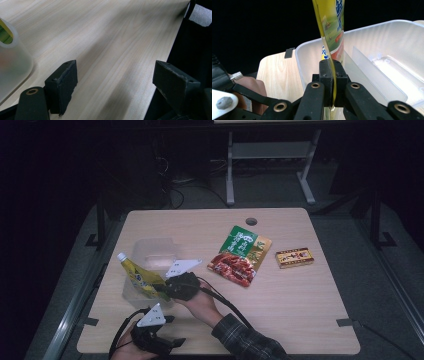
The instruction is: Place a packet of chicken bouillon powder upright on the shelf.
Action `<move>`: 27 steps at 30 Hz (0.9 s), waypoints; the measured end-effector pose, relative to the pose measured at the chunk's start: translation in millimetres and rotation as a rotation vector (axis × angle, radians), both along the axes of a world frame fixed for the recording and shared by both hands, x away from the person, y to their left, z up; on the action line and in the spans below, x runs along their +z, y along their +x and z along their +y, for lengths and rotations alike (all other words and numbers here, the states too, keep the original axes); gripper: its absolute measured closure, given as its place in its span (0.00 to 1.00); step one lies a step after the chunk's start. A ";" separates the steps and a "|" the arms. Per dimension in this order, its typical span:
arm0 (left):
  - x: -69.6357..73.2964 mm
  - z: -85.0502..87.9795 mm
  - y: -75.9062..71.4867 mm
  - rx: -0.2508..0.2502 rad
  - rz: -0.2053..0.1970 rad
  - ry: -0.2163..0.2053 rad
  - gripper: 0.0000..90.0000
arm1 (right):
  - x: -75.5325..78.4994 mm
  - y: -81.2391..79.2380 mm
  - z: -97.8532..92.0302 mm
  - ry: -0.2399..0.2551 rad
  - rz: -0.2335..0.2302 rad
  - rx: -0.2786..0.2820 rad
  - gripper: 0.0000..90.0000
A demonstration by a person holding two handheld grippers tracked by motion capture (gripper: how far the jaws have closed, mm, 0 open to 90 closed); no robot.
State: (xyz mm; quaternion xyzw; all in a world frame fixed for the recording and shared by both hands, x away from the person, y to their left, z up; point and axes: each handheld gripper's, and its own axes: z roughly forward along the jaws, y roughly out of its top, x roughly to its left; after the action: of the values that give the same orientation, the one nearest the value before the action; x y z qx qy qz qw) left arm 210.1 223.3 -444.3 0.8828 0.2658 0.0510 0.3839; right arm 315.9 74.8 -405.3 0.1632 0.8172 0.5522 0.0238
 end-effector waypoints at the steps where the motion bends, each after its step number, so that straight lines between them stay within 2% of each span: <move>1: 0.1 0.1 0.0 0.001 -0.001 0.000 0.22 | 0.0 -0.1 0.0 -0.005 0.001 0.001 0.99; 19: 0.0 1.4 0.7 0.016 0.000 -0.007 0.22 | -2.4 -2.6 9.5 0.023 0.025 0.005 0.97; 22: 0.1 1.5 0.7 0.018 0.001 -0.008 0.22 | -1.9 -3.5 9.1 0.020 0.031 0.008 0.91; 25: 0.1 1.1 0.9 0.014 0.001 -0.001 0.22 | 0.3 -5.5 2.6 0.005 0.042 0.024 0.78; 27: 0.1 0.8 0.8 0.014 0.003 0.000 0.22 | 2.1 -6.5 -2.2 -0.006 0.040 0.033 0.73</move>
State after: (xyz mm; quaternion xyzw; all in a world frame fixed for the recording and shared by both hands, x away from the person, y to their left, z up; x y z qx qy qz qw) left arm 211.0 224.1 -444.2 0.8810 0.2724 0.0523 0.3833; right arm 309.5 72.6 -403.2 0.1608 0.8219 0.5465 -0.0011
